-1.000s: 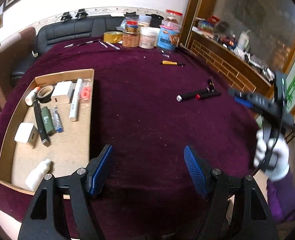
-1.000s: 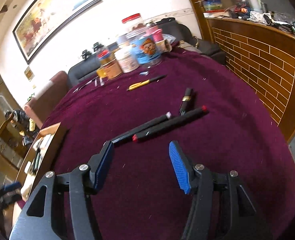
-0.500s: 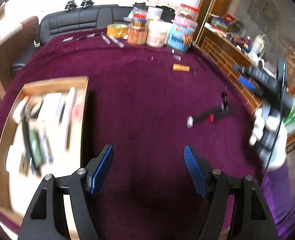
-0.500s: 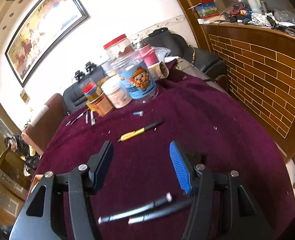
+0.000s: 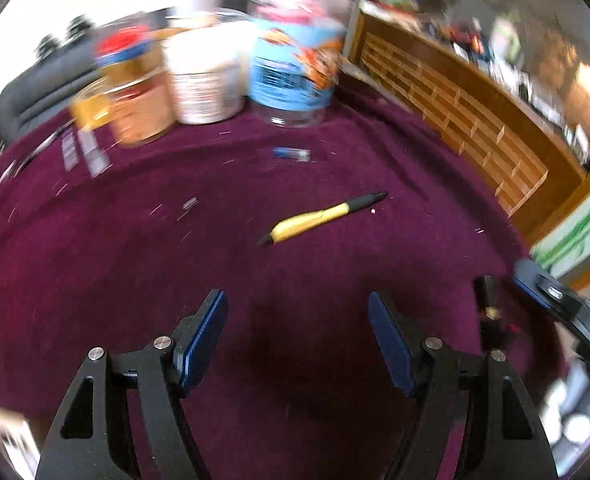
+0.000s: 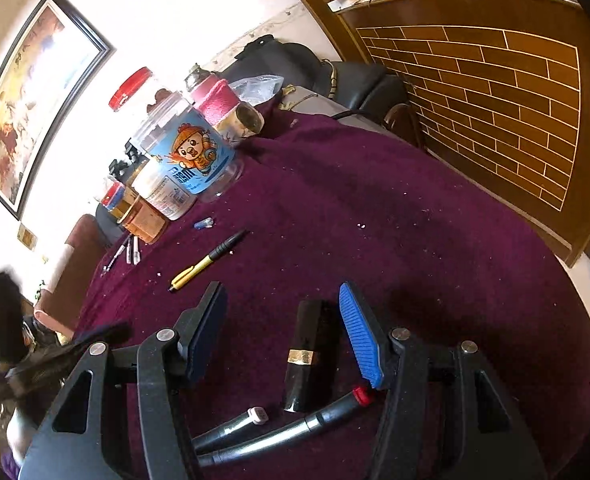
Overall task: Organize rigid objects
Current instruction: 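Grasp the yellow pen with the left gripper while the right grasps the black lipstick tube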
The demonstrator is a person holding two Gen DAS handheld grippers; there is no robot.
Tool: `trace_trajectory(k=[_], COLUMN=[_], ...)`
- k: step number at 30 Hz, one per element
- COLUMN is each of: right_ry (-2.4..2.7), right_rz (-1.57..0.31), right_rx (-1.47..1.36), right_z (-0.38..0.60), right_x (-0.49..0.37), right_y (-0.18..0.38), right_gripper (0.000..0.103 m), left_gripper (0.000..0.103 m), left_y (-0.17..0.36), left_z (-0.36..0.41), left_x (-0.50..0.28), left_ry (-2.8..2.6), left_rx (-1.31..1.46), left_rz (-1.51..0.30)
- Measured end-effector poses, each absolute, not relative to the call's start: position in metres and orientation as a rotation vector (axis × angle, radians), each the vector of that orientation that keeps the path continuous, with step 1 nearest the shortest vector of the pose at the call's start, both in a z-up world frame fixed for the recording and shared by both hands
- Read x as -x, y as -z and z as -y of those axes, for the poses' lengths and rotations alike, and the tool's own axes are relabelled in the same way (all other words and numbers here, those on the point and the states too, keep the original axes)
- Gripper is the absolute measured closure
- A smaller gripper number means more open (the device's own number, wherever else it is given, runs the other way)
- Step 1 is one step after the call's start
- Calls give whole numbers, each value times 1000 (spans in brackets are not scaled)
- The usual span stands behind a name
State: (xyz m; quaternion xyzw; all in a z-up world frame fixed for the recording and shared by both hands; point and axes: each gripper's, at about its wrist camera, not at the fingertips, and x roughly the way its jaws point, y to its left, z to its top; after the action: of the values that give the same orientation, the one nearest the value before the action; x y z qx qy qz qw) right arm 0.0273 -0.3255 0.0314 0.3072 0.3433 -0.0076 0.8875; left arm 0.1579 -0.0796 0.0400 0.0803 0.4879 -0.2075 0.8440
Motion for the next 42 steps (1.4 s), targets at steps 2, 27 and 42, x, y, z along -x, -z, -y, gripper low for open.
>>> trace_trajectory(k=[2, 27, 42], right_ry=[19, 9, 30], right_rz=[-713, -785, -878], right_rx=[-641, -671, -328], right_z=[328, 326, 275], right_x=[-27, -38, -44], right_y=[-31, -15, -10], right_gripper=[46, 46, 74], left_gripper=[36, 96, 98], left_y=[-32, -34, -11], left_z=[103, -3, 12], left_x=[-174, -45, -25], left_ry=[443, 419, 444], left_rx=[-271, -182, -145], left_rz=[-1005, -1015, -1011])
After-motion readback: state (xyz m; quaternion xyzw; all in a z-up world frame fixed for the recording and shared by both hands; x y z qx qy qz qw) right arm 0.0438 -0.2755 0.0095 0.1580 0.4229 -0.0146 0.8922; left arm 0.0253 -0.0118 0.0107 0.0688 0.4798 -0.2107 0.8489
